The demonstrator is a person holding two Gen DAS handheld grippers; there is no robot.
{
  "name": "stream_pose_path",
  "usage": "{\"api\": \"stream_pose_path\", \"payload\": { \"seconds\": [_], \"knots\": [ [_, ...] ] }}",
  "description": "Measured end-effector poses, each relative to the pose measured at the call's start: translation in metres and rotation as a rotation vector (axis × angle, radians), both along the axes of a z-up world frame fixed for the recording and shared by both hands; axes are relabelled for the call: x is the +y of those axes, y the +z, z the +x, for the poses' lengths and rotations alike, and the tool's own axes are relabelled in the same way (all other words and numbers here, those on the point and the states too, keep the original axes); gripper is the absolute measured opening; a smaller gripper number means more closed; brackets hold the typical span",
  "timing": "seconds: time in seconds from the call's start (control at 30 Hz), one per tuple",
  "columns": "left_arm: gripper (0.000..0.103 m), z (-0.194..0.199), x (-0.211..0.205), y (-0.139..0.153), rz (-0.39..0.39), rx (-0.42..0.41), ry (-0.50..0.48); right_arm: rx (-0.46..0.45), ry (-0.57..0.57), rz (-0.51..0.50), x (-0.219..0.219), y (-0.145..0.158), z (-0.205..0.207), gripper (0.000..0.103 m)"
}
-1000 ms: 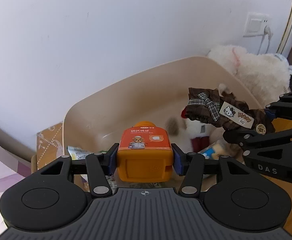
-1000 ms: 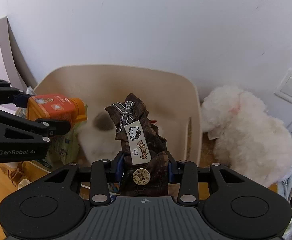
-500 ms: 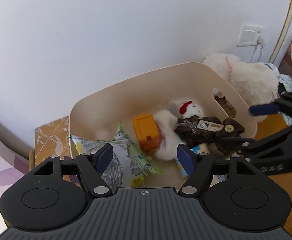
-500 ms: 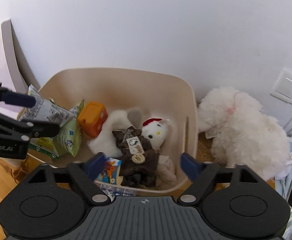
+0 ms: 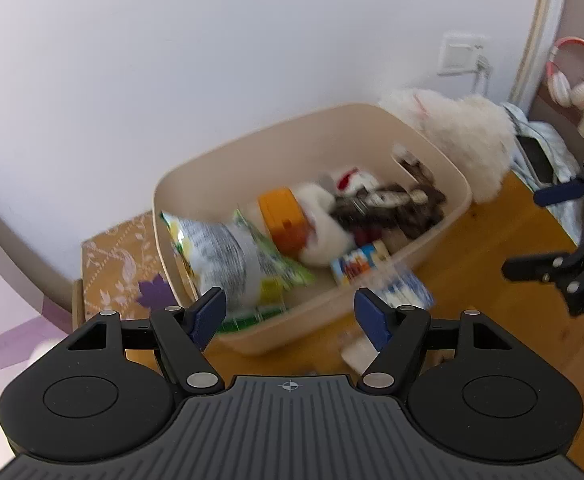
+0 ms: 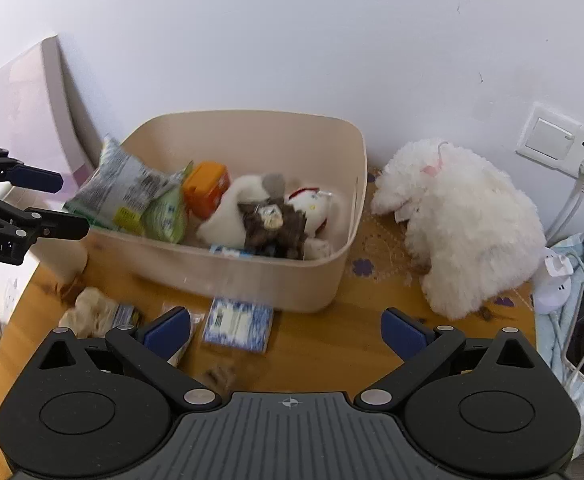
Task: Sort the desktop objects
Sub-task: 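Return both tools to the remaining items on the table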
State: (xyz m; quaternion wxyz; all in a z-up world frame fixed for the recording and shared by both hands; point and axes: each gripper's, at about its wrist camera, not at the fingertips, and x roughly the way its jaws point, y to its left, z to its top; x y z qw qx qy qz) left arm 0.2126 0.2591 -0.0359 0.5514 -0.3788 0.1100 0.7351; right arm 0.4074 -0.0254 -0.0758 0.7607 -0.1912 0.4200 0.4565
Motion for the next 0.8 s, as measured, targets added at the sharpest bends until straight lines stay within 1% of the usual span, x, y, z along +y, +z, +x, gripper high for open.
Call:
{"api": "stream_pose_path", "payload": {
  "seconds": [0.17,0.3,0.43,0.67,0.8],
  "knots": [
    [0.072,0.017,-0.022,-0.013,-0.012,-0.005,-0.018,0.013,0.009,0.005,-0.024,0.001,-0.017,0.103],
    [0.072,0.023,-0.037,-0.033,-0.039,-0.035,-0.01,0.021,0.033,-0.03,-0.039,-0.004,-0.036,0.103],
    [0.072,0.025,-0.046,-0.056,-0.086,-0.047,0.01,0.048,0.038,-0.061,-0.05,-0.018,-0.052,0.103],
    [0.072,0.023,-0.052,-0.085,-0.144,-0.079,0.057,0.135,0.014,-0.084,-0.063,-0.05,-0.081,0.103],
    [0.072,0.025,-0.052,-0.096,-0.153,-0.056,0.095,0.176,-0.016,-0.073,-0.065,-0.062,-0.096,0.103]
  ]
}}
